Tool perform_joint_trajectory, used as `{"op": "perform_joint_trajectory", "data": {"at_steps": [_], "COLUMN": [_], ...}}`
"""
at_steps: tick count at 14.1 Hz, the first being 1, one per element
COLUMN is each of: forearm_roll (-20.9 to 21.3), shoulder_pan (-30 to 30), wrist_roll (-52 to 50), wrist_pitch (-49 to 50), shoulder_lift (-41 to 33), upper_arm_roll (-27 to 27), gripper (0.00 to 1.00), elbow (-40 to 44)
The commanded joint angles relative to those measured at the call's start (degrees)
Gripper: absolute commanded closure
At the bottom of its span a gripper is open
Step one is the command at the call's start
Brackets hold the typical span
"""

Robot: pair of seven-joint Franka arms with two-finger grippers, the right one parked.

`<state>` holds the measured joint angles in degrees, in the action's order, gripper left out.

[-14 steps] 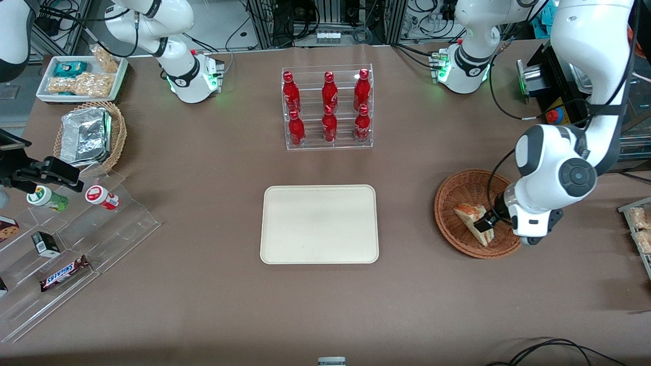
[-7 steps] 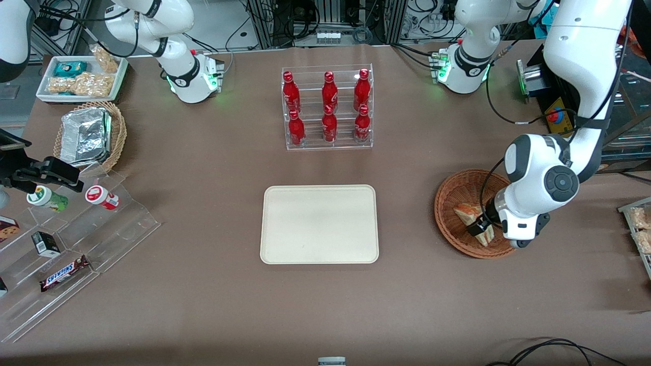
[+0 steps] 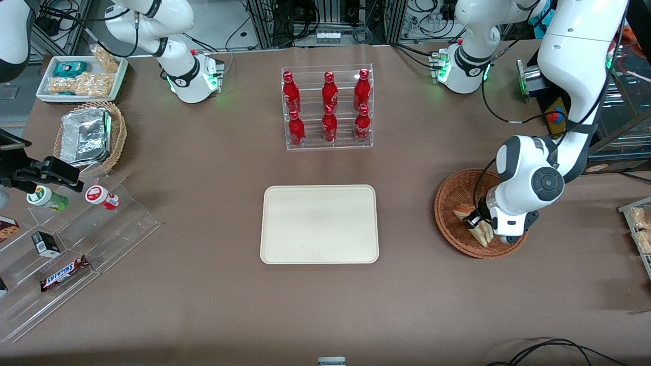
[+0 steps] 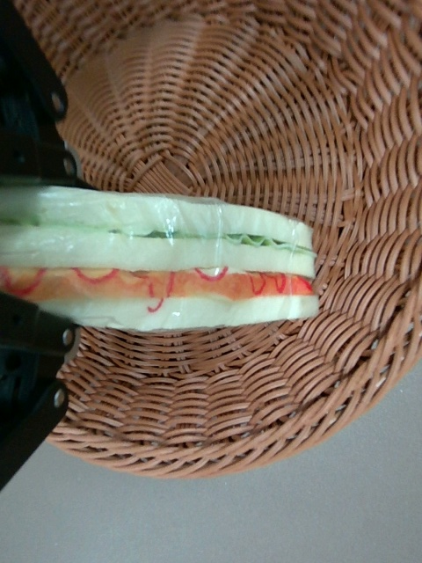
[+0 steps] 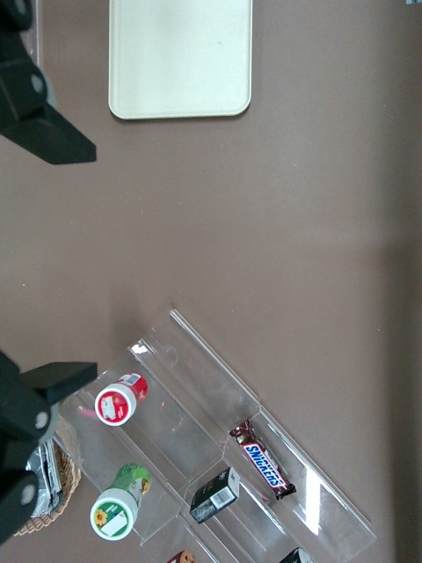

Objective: Place sandwich from basket to tray
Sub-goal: 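Lift the sandwich and carry it over the cream tray, lower it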

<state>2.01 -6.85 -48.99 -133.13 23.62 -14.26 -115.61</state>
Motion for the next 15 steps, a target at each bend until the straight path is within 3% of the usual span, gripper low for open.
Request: {"op": "perform_joint_trajectory", "data": {"at_steps": [1, 3, 7, 10, 15], "forearm_roll": [2.2, 3.0, 2.7, 1.6, -0.9], "shoulder_pan": [0.6, 2.4, 15.3, 26.7, 38.2], "wrist_roll": [-1.4, -1.5, -3.3, -4.2, -6.1], "wrist_pitch": [8.2, 15.5, 27.6, 27.0, 22.4], "shoulder_lift": [-5.9, -9.5, -8.9, -1.2, 16.6], "upper_arm_roll": [0.3, -0.2, -0.5, -0.5, -0.4], "gripper": [0.99, 0.99, 0.97, 0.95, 0.91], "elbow": [0.5, 2.1, 10.7, 19.5, 40.2]}}
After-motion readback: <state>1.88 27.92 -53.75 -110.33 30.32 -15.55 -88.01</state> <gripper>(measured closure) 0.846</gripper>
